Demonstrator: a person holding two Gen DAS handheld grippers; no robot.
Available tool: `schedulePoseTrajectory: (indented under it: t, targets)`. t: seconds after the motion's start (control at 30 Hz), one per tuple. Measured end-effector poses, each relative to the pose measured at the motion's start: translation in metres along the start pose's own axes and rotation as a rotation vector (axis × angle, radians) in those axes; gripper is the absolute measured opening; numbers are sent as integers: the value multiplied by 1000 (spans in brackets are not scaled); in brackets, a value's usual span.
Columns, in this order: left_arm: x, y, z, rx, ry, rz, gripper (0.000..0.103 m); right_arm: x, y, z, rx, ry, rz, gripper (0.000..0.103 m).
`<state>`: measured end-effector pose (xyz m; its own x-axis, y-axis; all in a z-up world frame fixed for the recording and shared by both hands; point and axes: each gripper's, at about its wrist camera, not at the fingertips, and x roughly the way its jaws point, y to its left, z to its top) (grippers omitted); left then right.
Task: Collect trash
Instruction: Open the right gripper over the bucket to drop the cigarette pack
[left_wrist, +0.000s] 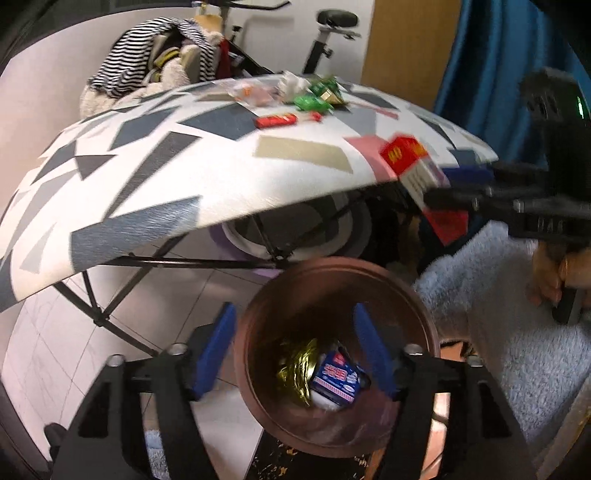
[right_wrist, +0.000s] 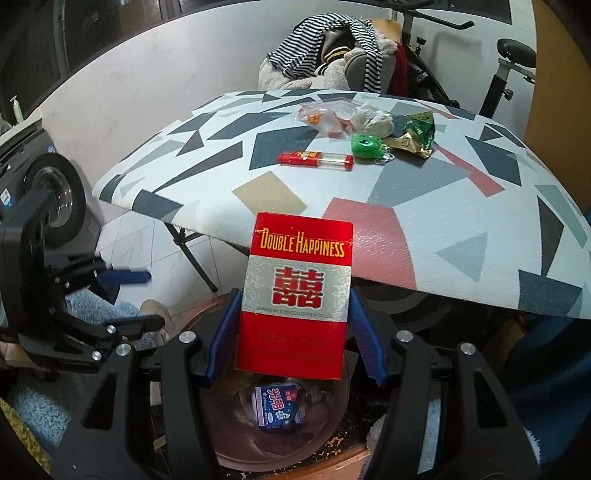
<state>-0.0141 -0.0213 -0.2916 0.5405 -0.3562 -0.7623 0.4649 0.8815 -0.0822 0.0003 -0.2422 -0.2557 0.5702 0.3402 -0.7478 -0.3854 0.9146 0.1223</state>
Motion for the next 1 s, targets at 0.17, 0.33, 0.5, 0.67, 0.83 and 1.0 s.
schedulePoseTrajectory:
  t: [0.17,0.33,0.5,0.67,0.83,1.0]
  targets:
    - [-19,20,2,-107,-87,40,92,11,16,-4,-81,62,15,59]
    - [-23,40,1,-214,-93,51,93,23,27,-8,-121,125,15,59]
    - [-26,39,2,-206,-102,58,93,34,35,-13,-151,172,13,59]
    - [-20,33,2,-171,-77,64,93,40,40,-16,-166,188,-6,59]
    - [-20,34,1,-180,-78,69,93,40,39,-16,-166,185,-9,59]
    - [-20,38,1,-201,-79,74,93,39,37,-14,-158,177,-16,75]
